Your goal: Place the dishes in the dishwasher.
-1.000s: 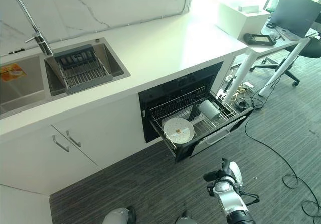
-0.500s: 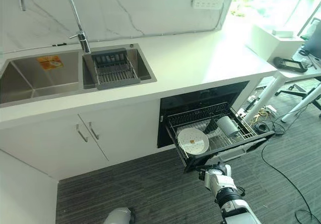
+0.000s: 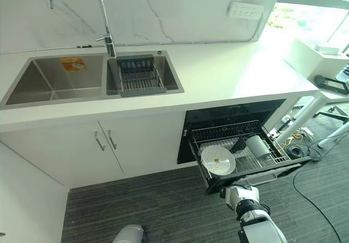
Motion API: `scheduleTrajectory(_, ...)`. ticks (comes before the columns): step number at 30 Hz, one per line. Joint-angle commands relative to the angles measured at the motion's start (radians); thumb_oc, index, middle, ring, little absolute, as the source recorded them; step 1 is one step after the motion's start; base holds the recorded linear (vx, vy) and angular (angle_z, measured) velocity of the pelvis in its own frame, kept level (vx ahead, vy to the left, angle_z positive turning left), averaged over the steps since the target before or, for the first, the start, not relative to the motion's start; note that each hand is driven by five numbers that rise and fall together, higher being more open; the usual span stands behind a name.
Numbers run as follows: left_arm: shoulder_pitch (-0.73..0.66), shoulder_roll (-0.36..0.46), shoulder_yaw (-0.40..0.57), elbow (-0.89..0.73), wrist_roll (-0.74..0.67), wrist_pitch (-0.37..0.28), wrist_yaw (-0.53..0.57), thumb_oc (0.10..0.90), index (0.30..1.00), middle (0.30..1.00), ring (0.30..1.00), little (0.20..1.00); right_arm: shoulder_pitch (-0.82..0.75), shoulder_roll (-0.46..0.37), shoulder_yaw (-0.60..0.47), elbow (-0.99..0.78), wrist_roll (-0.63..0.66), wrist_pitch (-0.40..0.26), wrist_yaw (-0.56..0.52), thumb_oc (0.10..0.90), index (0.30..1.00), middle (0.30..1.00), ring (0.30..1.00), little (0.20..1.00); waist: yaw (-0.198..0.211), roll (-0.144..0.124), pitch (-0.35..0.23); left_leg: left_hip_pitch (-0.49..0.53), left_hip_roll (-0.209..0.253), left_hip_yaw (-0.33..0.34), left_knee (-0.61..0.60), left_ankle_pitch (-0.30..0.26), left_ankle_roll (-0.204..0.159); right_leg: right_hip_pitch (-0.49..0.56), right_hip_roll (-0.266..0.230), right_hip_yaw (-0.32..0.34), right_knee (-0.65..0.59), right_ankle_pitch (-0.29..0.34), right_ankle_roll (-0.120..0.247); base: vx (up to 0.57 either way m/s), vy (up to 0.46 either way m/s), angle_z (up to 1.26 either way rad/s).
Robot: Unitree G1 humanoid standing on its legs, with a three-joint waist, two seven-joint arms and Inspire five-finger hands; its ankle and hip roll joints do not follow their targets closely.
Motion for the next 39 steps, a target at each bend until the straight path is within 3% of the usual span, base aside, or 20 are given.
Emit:
scheduleTrajectory(1, -0.009, 0.053, -0.068, 0.036, 0.008, 0.018, 0.022, 0.800, 0.900, 0.900, 0.900, 0.900, -0.122, -0.099, 0.010, 0.032, -0.041, -0.029, -0.056, 0.800, 0.900, 0.900, 0.900, 0.900, 0.051, 0.017, 0.006, 0.113, 0.074, -0.017, -0.143, -0.040, -0.096, -0.046, -0.060, -0.013, 0.088, -0.086, 0.049, 0.06, 0.024, 0.25)
scheduleTrajectory(17, -0.005, 0.070, -0.090, 0.009, 0.030, 0.008, 0.027, 0.800, 0.900, 0.900, 0.900, 0.900, -0.381, -0.278, 0.051, 0.149, -0.124, -0.040, 0.010, 0.800, 0.900, 0.900, 0.900, 0.900, 0.156, 0.055, 0.038, 0.028, 0.035, -0.090, -0.143, -0.004, -0.096, -0.046, -0.110, -0.099, 0.088, -0.068, 0.067, 0.05, 0.032, 0.19)
scheduleTrajectory(23, -0.028, 0.089, -0.103, -0.030, -0.001, -0.033, 0.016, 0.800, 0.900, 0.900, 0.900, 0.900, -0.610, -0.375, 0.122, 0.169, -0.095, -0.093, -0.027, 0.800, 0.900, 0.900, 0.900, 0.900, 0.197, 0.093, 0.095, -0.051, 0.011, -0.133, -0.143, -0.006, -0.099, -0.091, -0.133, -0.097, 0.088, -0.077, 0.081, -0.02, 0.014, 0.22)
scheduleTrajectory(26, -0.029, 0.089, -0.089, -0.123, 0.005, 0.044, 0.040, 0.800, 0.900, 0.900, 0.900, 0.900, -0.746, -0.381, 0.151, 0.183, -0.103, -0.093, -0.084, 0.800, 0.900, 0.900, 0.900, 0.900, 0.216, 0.107, 0.106, -0.076, -0.009, -0.142, -0.143, -0.003, -0.093, -0.111, -0.150, -0.091, 0.088, -0.064, 0.085, 0.05, 0.029, 0.12)
scheduleTrajectory(27, -0.055, 0.101, -0.091, -0.157, -0.018, 0.086, 0.042, 0.800, 0.900, 0.900, 0.900, 0.900, -0.857, -0.419, 0.200, 0.201, -0.116, -0.123, -0.088, 0.800, 0.900, 0.900, 0.900, 0.900, 0.217, 0.116, 0.110, -0.107, -0.014, -0.142, -0.143, -0.004, -0.088, -0.147, -0.160, -0.077, 0.088, -0.058, 0.085, 0.04, 0.072, 0.16)
scheduleTrajectory(29, -0.071, 0.110, -0.089, -0.176, -0.044, 0.101, 0.039, 0.800, 0.900, 0.900, 0.900, 0.900, -0.924, -0.450, 0.246, 0.191, -0.128, -0.185, -0.086, 0.800, 0.900, 0.900, 0.900, 0.900, 0.210, 0.123, 0.117, -0.139, -0.017, -0.136, -0.143, -0.002, -0.086, -0.186, -0.168, -0.061, 0.088, -0.051, 0.085, -0.01, 0.075, 0.08)
scheduleTrajectory(32, -0.080, 0.117, -0.079, -0.188, -0.070, 0.102, 0.035, 0.800, 0.900, 0.900, 0.900, 0.900, -0.973, -0.474, 0.292, 0.163, -0.144, -0.221, -0.098, 0.800, 0.900, 0.900, 0.900, 0.900, 0.200, 0.125, 0.123, -0.163, -0.019, -0.123, -0.143, -0.001, -0.082, -0.220, -0.174, -0.046, 0.088, -0.042, 0.084, -0.01, 0.059, -0.05)
scheduleTrajectory(39, -0.084, 0.129, -0.052, -0.209, -0.084, 0.078, 0.018, 0.800, 0.900, 0.900, 0.900, 0.900, -0.980, -0.505, 0.289, 0.137, -0.175, -0.288, -0.038, 0.800, 0.900, 0.900, 0.900, 0.900, 0.184, 0.121, 0.130, -0.169, -0.015, -0.098, -0.143, -0.009, -0.076, -0.243, -0.177, -0.033, 0.088, -0.037, 0.081, 0.01, 0.019, -0.01)
